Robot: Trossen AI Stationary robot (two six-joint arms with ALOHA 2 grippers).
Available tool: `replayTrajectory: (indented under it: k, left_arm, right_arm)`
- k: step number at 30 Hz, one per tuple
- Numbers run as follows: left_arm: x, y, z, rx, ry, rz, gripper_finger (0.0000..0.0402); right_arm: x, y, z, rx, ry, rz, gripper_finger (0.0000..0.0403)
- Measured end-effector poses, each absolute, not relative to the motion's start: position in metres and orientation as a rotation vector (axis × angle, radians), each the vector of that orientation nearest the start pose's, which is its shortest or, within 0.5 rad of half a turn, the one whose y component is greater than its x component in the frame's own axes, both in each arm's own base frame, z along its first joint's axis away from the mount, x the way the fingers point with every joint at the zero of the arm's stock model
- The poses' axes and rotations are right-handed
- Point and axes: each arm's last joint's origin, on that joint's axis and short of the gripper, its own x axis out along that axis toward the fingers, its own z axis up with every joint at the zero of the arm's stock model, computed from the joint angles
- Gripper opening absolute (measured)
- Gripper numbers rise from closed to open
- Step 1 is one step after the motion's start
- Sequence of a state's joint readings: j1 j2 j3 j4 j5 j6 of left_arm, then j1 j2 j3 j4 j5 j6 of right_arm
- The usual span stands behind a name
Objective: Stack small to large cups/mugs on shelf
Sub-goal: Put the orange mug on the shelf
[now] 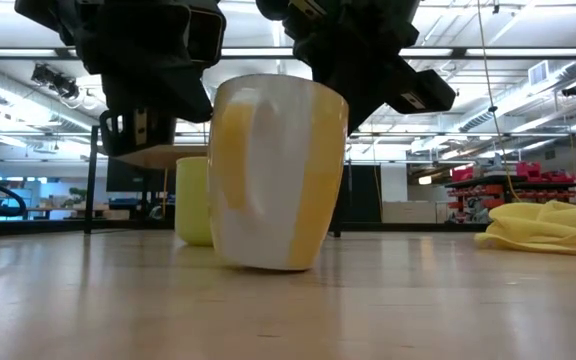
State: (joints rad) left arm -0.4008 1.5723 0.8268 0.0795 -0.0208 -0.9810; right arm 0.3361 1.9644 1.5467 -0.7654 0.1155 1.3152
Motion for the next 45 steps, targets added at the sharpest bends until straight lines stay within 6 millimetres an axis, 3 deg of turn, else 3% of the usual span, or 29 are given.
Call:
replayTrajectory:
  k: [14,29,35,45]
  left_arm:
    - [0.291,-0.126,0.185,-0.79,0.778,-0.022,0.0029]
    - [0.282,-0.135,0.181,-0.795,0.853,0.002,0.0017]
    - [0.278,-0.134,0.187,-0.804,0.848,0.0,0.0027]
    - [0.262,-0.123,0.215,-0.797,0.796,0.039,0.0017]
  right_arm:
    - [0.386,0.131,0.214,0.889,1.057,-0.547,0.0049]
    - [0.389,0.132,0.216,0.877,1.034,-0.503,0.0083]
    - [0.389,0.132,0.216,0.868,1.036,-0.499,0.0083]
    - [0.393,0.132,0.218,0.86,1.0,-0.479,0.0082]
